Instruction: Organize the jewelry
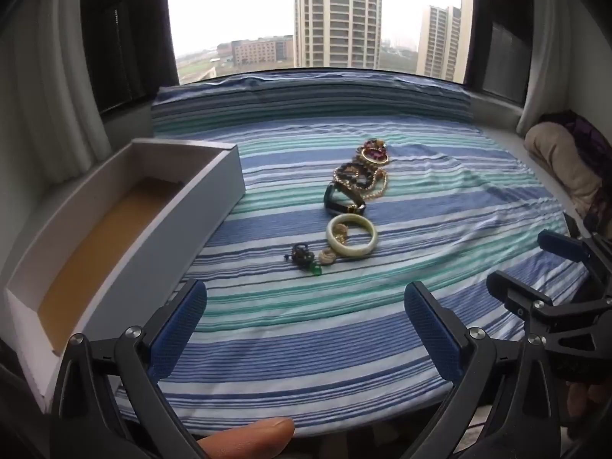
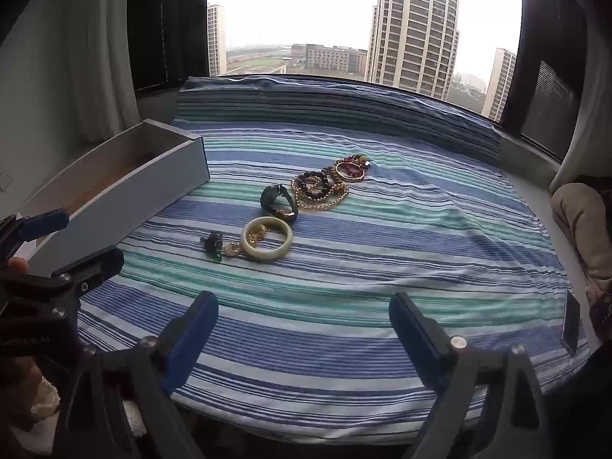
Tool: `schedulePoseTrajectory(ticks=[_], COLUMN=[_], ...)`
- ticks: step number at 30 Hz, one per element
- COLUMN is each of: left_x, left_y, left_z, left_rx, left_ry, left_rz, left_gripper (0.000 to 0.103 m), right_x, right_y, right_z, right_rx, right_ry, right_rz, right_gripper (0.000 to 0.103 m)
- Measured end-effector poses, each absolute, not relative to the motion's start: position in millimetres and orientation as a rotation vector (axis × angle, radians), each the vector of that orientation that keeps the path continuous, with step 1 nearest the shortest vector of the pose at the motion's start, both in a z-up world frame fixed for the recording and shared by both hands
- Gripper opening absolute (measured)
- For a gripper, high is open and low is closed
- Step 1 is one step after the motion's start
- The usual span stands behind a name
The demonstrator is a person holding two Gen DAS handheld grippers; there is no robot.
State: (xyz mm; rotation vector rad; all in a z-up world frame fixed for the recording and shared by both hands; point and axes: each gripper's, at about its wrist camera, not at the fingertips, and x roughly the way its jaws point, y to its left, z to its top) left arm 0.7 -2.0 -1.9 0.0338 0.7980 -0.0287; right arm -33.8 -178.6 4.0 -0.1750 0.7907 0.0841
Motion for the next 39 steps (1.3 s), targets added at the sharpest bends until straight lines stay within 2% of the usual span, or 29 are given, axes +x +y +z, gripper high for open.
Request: schedulePoseTrajectory(ticks=[5,7,14,39], left_x=[19.8,3.1,-2.4,-2.7], left_y=[-3.1,1.8,4.9,12.8], left_z=[-7.8,-3.0,-4.0,-7.9], left_rx=[0.02,0.004,-0.024,-0.009], left_ry=[0.837,0.777,0.828,0.836], left_rz=[-0.041,-0.041,-0.029,0.059], left_gripper=[0.103,0.103,0.103,0.103], right_x=[-37.3,-38.7,-44.8,-35.4], right_y=[-177.6,-175.2,-179.7,-174.1], right_z=[-1.0,-0.3,10.6,4.4], right_rx=[-0.145,-0.142,-0.134,-0.128], right_ry=[0.782,0.778,0.747,0.757], right_rz=[0.089,0.092,0.105,0.105], right_gripper=[0.093,0.093,0.093,0.093])
